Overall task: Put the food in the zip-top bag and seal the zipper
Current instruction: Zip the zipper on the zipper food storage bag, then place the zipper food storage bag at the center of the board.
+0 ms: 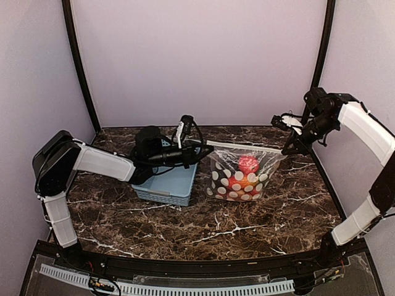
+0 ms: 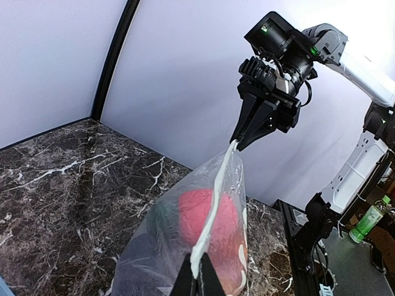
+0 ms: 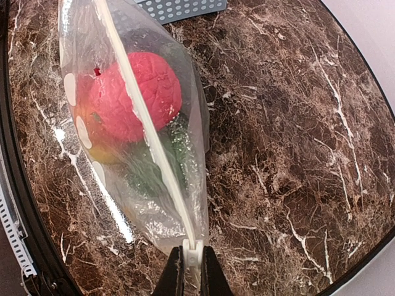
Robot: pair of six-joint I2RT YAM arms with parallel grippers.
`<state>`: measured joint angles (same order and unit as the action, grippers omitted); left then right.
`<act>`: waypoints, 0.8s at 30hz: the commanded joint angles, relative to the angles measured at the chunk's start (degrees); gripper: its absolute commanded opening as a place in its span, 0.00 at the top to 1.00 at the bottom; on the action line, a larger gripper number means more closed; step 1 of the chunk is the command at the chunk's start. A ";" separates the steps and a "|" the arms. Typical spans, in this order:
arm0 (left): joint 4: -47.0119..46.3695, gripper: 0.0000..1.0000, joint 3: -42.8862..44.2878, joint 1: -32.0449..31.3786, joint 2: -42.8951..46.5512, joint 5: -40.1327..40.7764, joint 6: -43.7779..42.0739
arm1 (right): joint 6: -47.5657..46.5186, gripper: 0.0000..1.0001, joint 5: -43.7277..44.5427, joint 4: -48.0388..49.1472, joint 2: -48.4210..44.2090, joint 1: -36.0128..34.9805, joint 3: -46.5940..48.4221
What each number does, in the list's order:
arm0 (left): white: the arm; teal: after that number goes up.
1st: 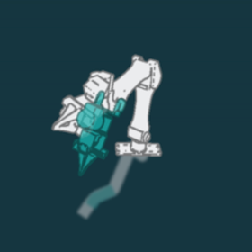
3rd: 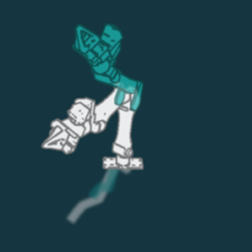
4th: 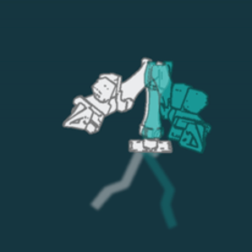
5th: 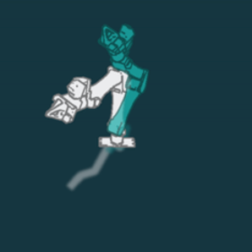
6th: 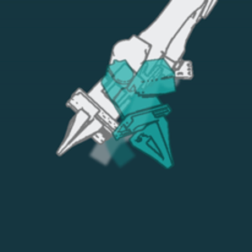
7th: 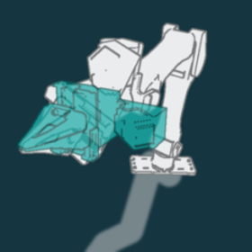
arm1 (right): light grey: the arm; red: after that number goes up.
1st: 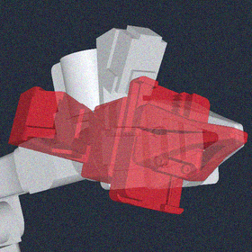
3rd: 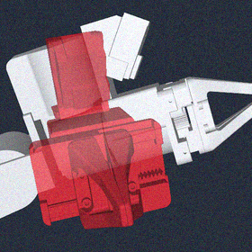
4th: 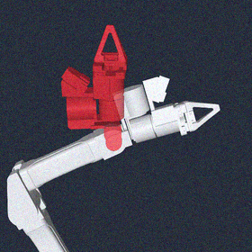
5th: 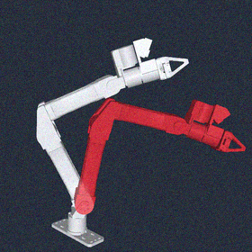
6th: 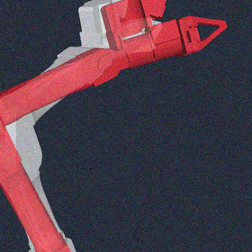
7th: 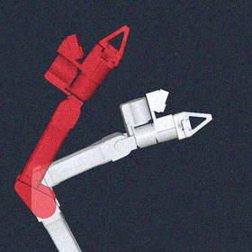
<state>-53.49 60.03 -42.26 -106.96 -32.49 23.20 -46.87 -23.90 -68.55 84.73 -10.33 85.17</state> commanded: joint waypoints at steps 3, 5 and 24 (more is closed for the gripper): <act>-3.59 0.99 3.83 1.22 -2.15 0.89 1.67 | -0.41 1.00 3.05 -1.28 1.13 1.36 3.44; -3.36 0.99 6.50 1.24 -3.68 1.77 1.79 | -0.17 1.00 3.26 -0.09 2.30 1.45 5.18; -3.05 0.94 25.50 4.55 -19.25 -0.65 -0.61 | 1.85 1.00 4.71 22.48 2.02 1.98 1.19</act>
<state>-53.10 89.19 -38.24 -126.39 -29.58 24.38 -44.53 -17.67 -53.58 92.23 -8.60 95.61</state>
